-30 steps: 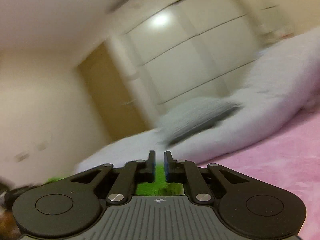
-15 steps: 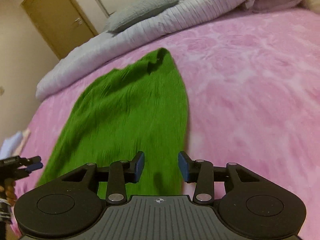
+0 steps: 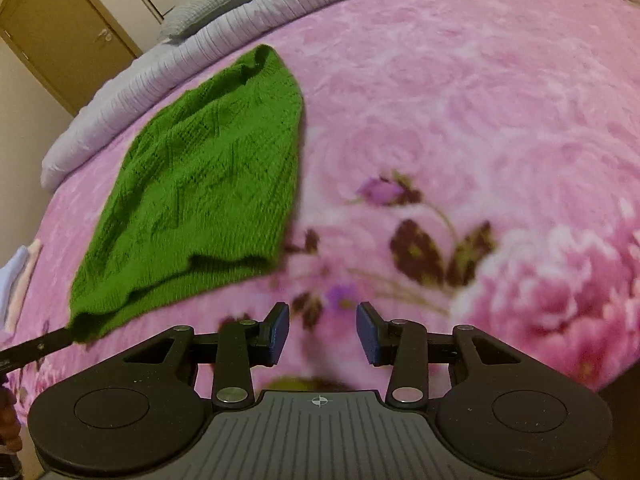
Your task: Fold clothes
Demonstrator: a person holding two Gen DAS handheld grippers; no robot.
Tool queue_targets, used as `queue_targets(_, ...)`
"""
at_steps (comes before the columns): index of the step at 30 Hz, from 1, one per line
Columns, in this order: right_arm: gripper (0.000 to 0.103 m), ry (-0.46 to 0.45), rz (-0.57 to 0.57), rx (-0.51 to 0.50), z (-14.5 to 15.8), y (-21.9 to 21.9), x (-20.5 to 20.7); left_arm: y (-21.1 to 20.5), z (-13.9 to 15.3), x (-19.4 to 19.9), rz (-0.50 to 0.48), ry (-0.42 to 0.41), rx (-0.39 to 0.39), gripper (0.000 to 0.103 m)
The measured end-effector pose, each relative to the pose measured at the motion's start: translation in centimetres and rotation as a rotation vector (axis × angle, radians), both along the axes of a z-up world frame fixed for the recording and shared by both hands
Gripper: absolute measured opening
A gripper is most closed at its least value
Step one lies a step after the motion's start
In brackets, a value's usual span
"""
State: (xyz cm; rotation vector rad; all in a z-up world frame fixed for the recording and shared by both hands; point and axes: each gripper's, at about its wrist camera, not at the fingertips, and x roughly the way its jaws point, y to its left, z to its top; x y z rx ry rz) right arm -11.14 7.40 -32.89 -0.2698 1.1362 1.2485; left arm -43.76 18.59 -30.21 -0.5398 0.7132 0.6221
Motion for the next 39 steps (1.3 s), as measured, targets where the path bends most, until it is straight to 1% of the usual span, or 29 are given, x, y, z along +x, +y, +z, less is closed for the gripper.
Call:
queue_targets(2,0.041,-0.016,-0.001,-0.009,0.1,-0.5,0.0,-1.4,-0.2,2.4,-0.076,0.04,0.063,0.036)
queue_targets(5,0.041,-0.007,-0.013,0.0,0.0,-1.4,0.4,-2.6,-0.9,5.6,-0.152,0.106,0.152,0.036)
queue_targets(8,0.041,-0.012,-0.026,0.003,-0.1,-2.4,1.0,-3.6,-1.5,8.0,-0.219,0.14,0.221,0.036)
queue_targets(11,0.041,-0.04,-0.038,-0.009,-0.4,-2.8,1.7,-4.4,-2.0,10.2,-0.291,0.185,0.318,0.037)
queue_targets(15,0.041,-0.012,-0.067,0.002,-0.9,-3.0,3.2,-5.4,-3.3,13.2,-0.387,0.26,0.454,0.039)
queue_targets(19,0.041,-0.004,-0.079,0.013,-0.9,-2.9,4.1,-6.3,-4.8,15.5,-0.465,0.322,0.592,0.039)
queue_targets(20,0.041,-0.004,-0.08,0.014,-1.0,-2.8,4.2,-6.3,-5.2,15.9,-0.475,0.331,0.618,0.039)
queue_targets(22,0.041,-0.002,-0.083,0.016,-1.0,-2.6,4.4,-6.2,-5.9,16.9,-0.489,0.323,0.651,0.039)
queue_targets(23,0.041,-0.002,-0.085,0.018,-1.0,-2.6,4.5,-6.0,-6.1,17.1,-0.499,0.303,0.654,0.027)
queue_targets(24,0.041,-0.005,-0.086,0.018,-1.1,-2.5,4.4,-5.6,-6.1,17.3,-0.506,0.277,0.642,0.013)
queue_targets(25,0.041,-0.01,-0.086,0.017,-1.1,-2.4,4.4,-5.1,-5.9,17.3,-0.491,0.248,0.616,0.003)
queue_targets(27,0.041,-0.022,-0.087,0.015,-1.1,-2.2,4.3,-3.4,-4.1,15.6,-0.391,0.134,0.551,0.003)
queue_targets(29,0.041,-0.038,-0.088,0.011,-1.0,-2.1,4.0,-1.1,-1.2,12.1,-0.224,0.0,0.492,0.002)
queue_targets(31,0.041,-0.057,-0.084,0.01,-0.9,-2.0,3.5,1.2,1.5,6.9,-0.033,-0.122,0.428,0.002)
queue_targets(32,0.041,-0.065,-0.08,0.009,-0.9,-1.8,3.1,2.4,2.5,4.0,0.063,-0.169,0.395,0.002)
queue_targets(33,0.041,-0.071,-0.075,0.008,-0.9,-1.7,2.8,3.4,3.0,1.2,0.146,-0.196,0.359,0.002)
queue_targets(36,0.041,-0.069,-0.047,0.023,-0.8,-1.0,1.4,5.8,2.0,-6.3,0.356,-0.219,0.226,0.001)
queue_targets(38,0.041,-0.052,-0.012,0.043,-0.8,-0.2,0.1,6.7,-0.1,-10.2,0.457,-0.241,0.101,0.002)
queue_targets(39,0.041,-0.037,0.017,0.051,-1.0,0.3,-0.8,7.0,-1.4,-11.9,0.495,-0.259,0.026,0.002)
